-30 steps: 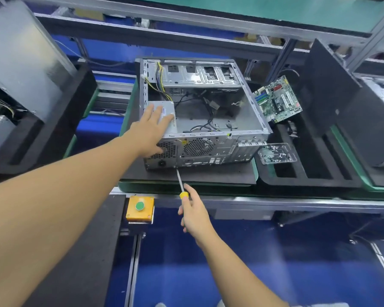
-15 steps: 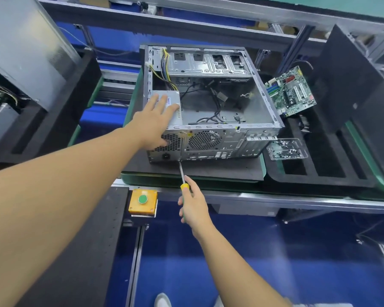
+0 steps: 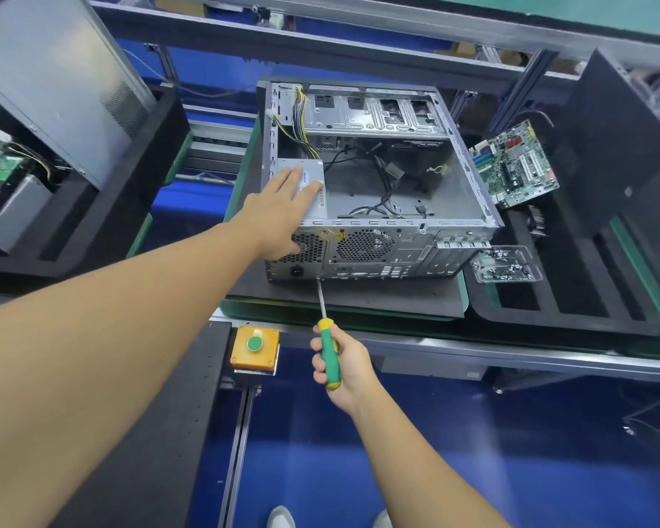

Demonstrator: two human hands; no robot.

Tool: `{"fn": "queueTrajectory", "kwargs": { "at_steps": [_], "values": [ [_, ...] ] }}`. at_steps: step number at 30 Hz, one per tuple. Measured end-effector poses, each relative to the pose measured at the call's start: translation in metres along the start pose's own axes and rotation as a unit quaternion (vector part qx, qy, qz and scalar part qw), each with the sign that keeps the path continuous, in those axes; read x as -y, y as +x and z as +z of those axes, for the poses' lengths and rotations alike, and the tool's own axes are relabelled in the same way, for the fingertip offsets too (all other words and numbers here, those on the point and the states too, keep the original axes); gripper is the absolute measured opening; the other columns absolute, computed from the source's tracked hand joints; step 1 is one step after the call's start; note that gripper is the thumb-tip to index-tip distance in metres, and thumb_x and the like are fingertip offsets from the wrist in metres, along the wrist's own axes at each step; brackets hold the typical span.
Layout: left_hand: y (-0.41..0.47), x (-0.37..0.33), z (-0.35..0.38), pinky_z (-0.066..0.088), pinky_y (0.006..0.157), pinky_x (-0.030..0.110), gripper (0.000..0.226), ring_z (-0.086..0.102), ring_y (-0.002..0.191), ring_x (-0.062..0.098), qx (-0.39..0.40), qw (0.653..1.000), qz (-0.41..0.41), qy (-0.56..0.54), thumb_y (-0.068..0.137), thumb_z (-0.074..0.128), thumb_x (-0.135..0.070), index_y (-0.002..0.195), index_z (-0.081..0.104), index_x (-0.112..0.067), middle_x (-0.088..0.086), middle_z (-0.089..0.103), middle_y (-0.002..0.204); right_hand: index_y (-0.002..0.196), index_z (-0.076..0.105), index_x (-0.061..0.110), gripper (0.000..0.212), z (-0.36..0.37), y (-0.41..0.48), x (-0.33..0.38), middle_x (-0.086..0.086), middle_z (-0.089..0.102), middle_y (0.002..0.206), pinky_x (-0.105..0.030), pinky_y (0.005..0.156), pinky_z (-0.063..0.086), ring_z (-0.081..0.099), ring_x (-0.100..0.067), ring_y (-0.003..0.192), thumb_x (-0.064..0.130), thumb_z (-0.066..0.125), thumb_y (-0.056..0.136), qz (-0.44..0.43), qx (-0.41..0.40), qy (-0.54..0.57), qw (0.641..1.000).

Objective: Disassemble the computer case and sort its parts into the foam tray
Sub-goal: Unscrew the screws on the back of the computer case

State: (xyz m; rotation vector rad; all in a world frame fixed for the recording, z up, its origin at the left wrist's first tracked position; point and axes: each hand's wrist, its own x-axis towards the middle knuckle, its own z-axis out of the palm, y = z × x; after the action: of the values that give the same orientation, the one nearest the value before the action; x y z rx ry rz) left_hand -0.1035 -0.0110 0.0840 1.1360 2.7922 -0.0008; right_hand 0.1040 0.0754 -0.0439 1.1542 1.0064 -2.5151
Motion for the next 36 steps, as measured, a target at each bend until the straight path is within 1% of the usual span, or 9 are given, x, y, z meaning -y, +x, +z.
{"fn": "queueTrajectory", "kwargs": {
  "at_steps": [3,9,13,22,26,29,31,33,36],
  "values": [
    [0.000,0.000,0.001,0.034,0.111,0.056,0.113,-0.011,0.152,0.023,-0.002,1.000,0.000,0.002,0.080,0.080,-0.035,0.158,-0.001,-0.024,0.006,-0.011,0.166,0.112,0.062,0.005,0.033,0.008,0.000,0.000,-0.003,0.056,0.072,-0.022,0.037,0.029,0.040,-0.012,0.047,0.031,0.045,0.102,0.042,0.050,0.066,0.996],
    [0.000,-0.001,0.001,0.032,0.114,0.056,0.114,-0.011,0.152,0.023,-0.003,1.000,0.001,-0.002,0.080,0.081,-0.034,0.158,-0.001,-0.024,0.007,-0.010,0.166,0.111,0.061,0.005,0.033,0.003,-0.002,0.008,-0.002,0.054,0.072,-0.023,0.039,0.030,0.040,-0.012,0.049,0.031,0.041,0.105,0.057,0.057,0.040,0.996],
    [-0.001,0.000,0.001,0.032,0.114,0.056,0.114,-0.011,0.152,0.024,-0.004,1.000,0.002,0.001,0.080,0.081,-0.034,0.158,-0.002,-0.023,0.007,-0.011,0.166,0.110,0.062,0.005,0.035,0.000,0.001,0.006,0.001,0.045,0.066,-0.021,0.034,0.028,0.037,-0.010,0.043,0.034,0.043,0.104,0.089,0.109,0.158,0.977],
    [-0.001,0.000,0.001,0.035,0.111,0.056,0.114,-0.010,0.152,0.023,-0.014,1.000,0.004,0.001,0.079,0.081,-0.035,0.158,0.000,-0.023,0.007,-0.009,0.166,0.113,0.061,0.006,0.036,0.002,0.013,-0.009,-0.001,0.050,0.069,-0.022,0.034,0.031,0.038,-0.011,0.043,0.035,0.042,0.104,0.059,0.109,0.164,0.979],
    [-0.001,-0.001,0.001,0.034,0.113,0.056,0.113,-0.009,0.152,0.024,-0.016,1.000,0.003,-0.003,0.080,0.081,-0.033,0.158,0.001,-0.023,0.008,-0.008,0.166,0.104,0.058,0.008,0.036,0.009,0.011,-0.009,0.000,0.051,0.067,-0.021,0.037,0.029,0.038,-0.010,0.044,0.038,0.038,0.106,0.035,0.070,0.107,0.991],
    [-0.002,-0.002,0.001,0.035,0.113,0.056,0.112,-0.008,0.153,0.025,-0.017,1.000,0.001,-0.004,0.080,0.081,-0.032,0.158,0.001,-0.023,0.008,-0.008,0.166,0.101,0.059,0.010,0.033,0.017,0.008,-0.008,0.000,0.053,0.065,-0.023,0.039,0.032,0.040,-0.011,0.045,0.037,0.040,0.107,-0.009,-0.017,-0.009,1.000],
    [-0.002,-0.002,0.001,0.035,0.113,0.055,0.112,-0.009,0.153,0.024,-0.017,1.000,0.001,-0.003,0.080,0.080,-0.031,0.158,0.000,-0.023,0.008,-0.009,0.166,0.098,0.059,0.012,0.028,0.021,0.008,-0.008,0.000,0.054,0.067,-0.024,0.041,0.034,0.042,-0.013,0.046,0.035,0.045,0.105,-0.062,-0.100,-0.134,0.984],
    [-0.002,-0.002,0.001,0.035,0.113,0.055,0.112,-0.009,0.153,0.024,-0.016,1.000,0.000,-0.002,0.081,0.080,-0.031,0.158,0.000,-0.023,0.008,-0.009,0.166,0.095,0.055,0.012,0.024,0.022,0.009,-0.006,-0.002,0.054,0.071,-0.024,0.042,0.036,0.044,-0.014,0.052,0.035,0.050,0.102,-0.109,-0.158,-0.218,0.957],
    [-0.002,-0.003,0.000,0.034,0.114,0.054,0.113,-0.009,0.153,0.025,-0.014,1.000,0.000,0.000,0.080,0.080,-0.033,0.158,-0.001,-0.023,0.008,-0.009,0.166,0.104,0.050,0.014,0.023,0.020,0.006,-0.001,-0.006,0.053,0.082,-0.029,0.054,0.051,0.051,-0.017,0.061,0.036,0.054,0.101,-0.105,-0.143,-0.238,0.955]
  ]
}}
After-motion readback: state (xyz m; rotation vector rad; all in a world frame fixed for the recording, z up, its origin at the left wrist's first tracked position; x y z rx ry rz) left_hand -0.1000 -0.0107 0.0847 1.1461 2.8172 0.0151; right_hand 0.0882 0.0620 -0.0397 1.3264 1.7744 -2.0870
